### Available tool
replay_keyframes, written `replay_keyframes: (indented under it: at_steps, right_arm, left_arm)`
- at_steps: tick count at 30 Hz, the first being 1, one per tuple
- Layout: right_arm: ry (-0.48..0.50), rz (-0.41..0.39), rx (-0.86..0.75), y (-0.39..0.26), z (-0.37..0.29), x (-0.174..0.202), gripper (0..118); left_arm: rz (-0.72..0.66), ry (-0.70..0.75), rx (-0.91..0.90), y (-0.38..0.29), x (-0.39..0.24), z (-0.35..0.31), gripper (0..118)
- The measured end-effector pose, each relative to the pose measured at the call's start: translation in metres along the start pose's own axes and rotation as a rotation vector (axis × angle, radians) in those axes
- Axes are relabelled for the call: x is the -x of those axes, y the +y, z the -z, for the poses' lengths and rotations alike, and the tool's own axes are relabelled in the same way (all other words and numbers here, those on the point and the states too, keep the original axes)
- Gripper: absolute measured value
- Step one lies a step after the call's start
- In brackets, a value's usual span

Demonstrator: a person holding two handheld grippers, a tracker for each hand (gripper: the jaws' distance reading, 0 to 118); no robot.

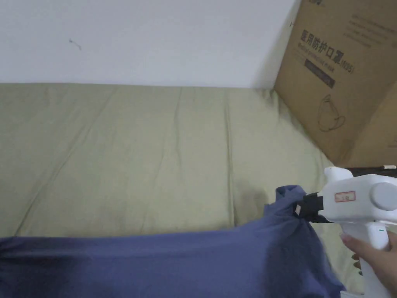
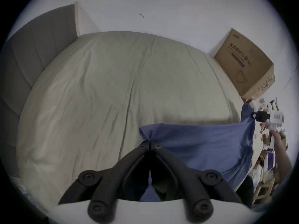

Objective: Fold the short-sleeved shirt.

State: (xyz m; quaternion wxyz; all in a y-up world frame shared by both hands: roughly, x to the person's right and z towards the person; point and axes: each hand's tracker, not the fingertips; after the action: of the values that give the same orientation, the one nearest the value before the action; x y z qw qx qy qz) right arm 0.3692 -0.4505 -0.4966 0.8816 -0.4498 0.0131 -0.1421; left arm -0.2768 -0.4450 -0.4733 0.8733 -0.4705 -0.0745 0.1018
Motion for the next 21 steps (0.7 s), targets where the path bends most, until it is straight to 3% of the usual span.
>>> replay_keyframes:
  at_steps: [3, 9, 18, 20, 21]
  right_arm:
    - [0.042, 0.051, -0.028, -0.016, -0.048, -0.01, 0]
    - [0.035, 0.059, 0.001, -0.094, -0.108, -0.014, 0]
    - [-0.057, 0.117, 0.25, -0.201, -0.075, -0.05, 0]
    - [-0.073, 0.111, 0.256, -0.208, -0.067, -0.048, 2]
    - [-0.075, 0.11, 0.248, -0.207, -0.069, -0.043, 10]
  left_arm:
    - [0.003, -0.005, -0.011, -0.009, 0.005, -0.024, 0]
    - [0.03, -0.042, 0.014, -0.055, 0.006, -0.069, 0]
    - [0.01, -0.004, 0.251, -0.15, 0.019, -0.036, 1]
    - [0.039, 0.01, 0.272, -0.159, 0.014, -0.03, 5]
    - [0.05, 0.022, 0.27, -0.161, 0.014, -0.028, 14]
